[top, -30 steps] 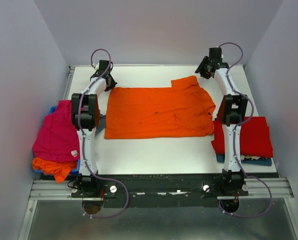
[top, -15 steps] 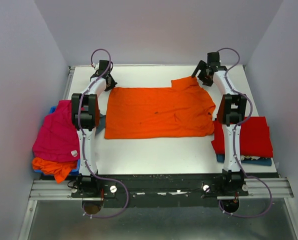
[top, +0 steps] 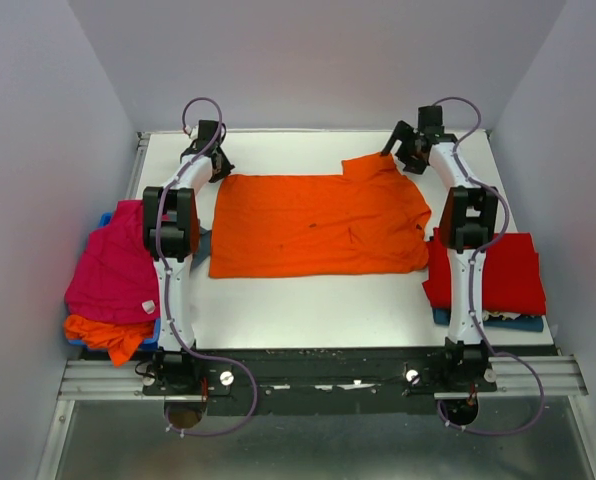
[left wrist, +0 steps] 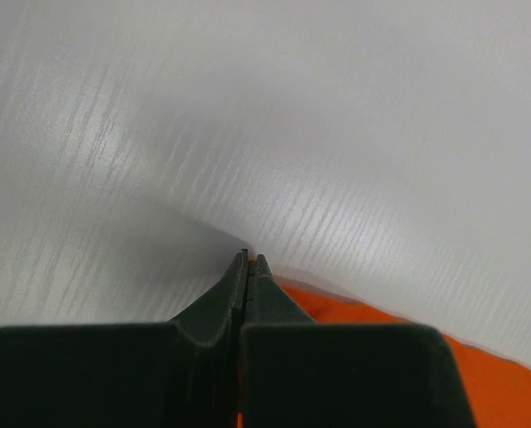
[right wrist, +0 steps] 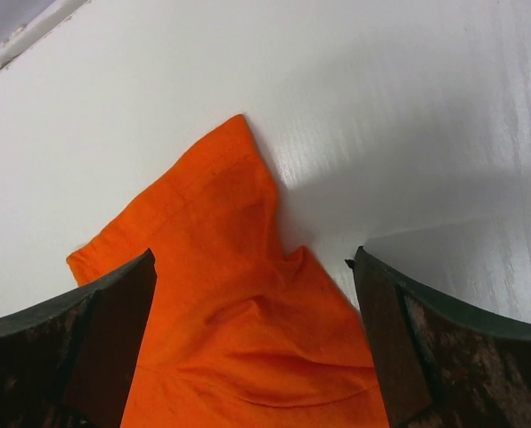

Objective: Fold and stack the t-shirts
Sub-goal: Grap the side of the flattened tshirt furthest away from the robot with both arms, then fold the other side of the tshirt into a rectangle

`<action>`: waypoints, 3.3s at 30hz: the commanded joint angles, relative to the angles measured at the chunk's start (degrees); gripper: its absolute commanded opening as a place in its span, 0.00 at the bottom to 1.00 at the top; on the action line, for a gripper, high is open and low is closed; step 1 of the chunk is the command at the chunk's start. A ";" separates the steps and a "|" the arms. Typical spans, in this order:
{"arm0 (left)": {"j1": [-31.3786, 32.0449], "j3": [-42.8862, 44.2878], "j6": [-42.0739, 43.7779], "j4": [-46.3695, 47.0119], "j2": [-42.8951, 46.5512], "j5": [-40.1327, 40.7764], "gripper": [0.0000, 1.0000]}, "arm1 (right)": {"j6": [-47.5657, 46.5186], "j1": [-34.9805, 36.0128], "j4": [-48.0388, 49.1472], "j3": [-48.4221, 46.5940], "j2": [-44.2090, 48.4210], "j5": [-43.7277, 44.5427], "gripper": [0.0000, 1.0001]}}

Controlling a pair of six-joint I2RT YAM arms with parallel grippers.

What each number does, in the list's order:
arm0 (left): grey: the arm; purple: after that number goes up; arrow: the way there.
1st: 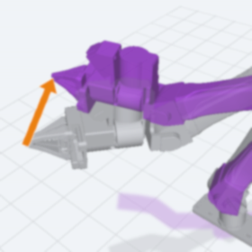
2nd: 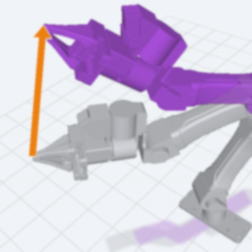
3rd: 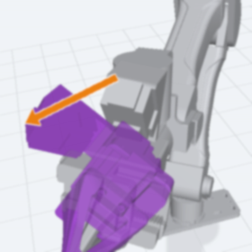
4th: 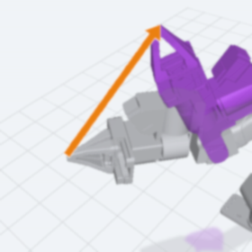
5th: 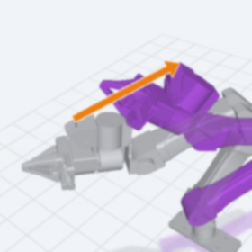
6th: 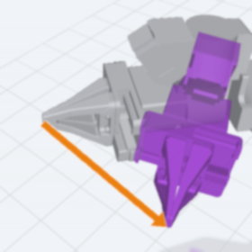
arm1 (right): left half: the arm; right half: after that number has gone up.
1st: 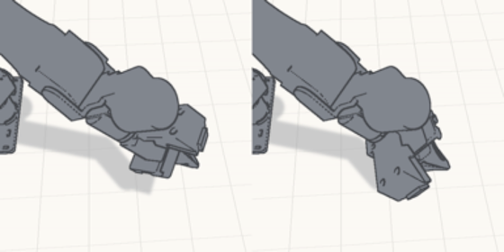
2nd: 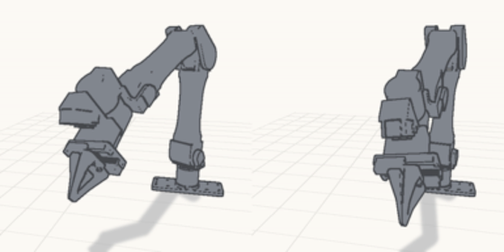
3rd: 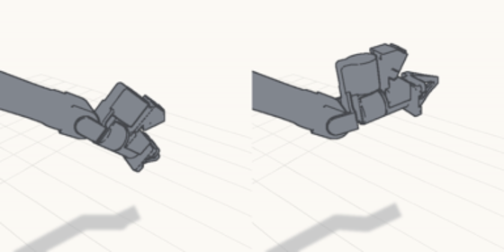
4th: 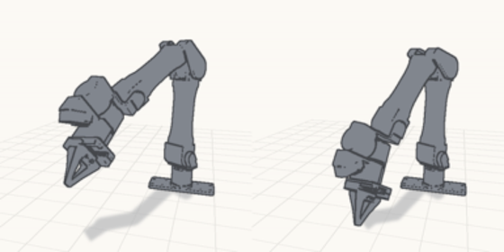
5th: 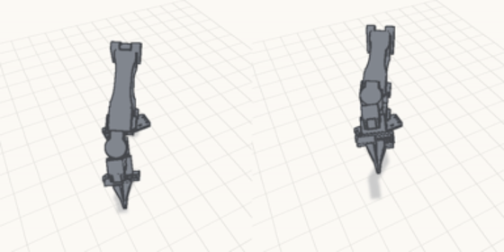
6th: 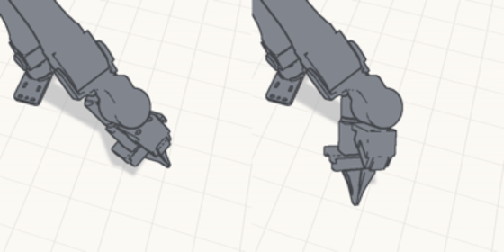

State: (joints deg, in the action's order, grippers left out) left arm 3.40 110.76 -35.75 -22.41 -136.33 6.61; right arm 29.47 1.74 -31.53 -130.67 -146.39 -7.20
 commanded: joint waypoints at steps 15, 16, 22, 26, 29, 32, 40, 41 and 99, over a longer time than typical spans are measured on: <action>-0.23 -0.72 0.50 -1.49 0.19 -2.13 0.00 | -2.32 -0.33 -4.59 -6.43 -4.43 -7.66 0.62; -0.32 -0.72 0.50 -1.49 0.10 -2.22 0.00 | -2.14 -0.42 -5.12 -6.52 -4.52 -7.30 0.59; -0.32 -0.72 0.41 -1.40 0.10 -2.30 0.00 | -1.35 -0.33 -5.65 -5.56 -3.82 -5.02 0.38; -0.41 -0.63 0.41 -1.49 0.02 -2.39 0.00 | -1.09 -0.33 -5.82 -5.47 -3.73 -4.49 0.05; -0.32 -0.55 0.33 -1.58 0.01 -2.48 0.00 | -1.35 -0.33 -4.51 -4.16 -3.12 -4.92 0.01; -0.50 -0.55 0.33 -1.58 0.01 -2.48 0.00 | -1.61 -0.33 -2.05 -1.44 -1.19 -5.19 0.01; -0.50 -1.77 0.94 -1.05 1.50 -1.43 0.00 | -3.10 -0.33 2.96 5.08 4.53 -6.68 0.01; -0.50 -2.04 1.03 -0.97 1.77 -1.08 0.00 | -3.28 -0.33 2.88 5.08 4.62 -7.03 0.01; -0.68 -29.10 2.70 14.24 25.94 4.11 0.00 | -6.53 -3.76 -0.90 31.43 31.07 -18.20 0.01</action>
State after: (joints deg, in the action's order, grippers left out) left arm 3.01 84.82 -32.82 -11.49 -115.13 8.60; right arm 24.47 -1.85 -32.69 -102.89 -118.93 -23.92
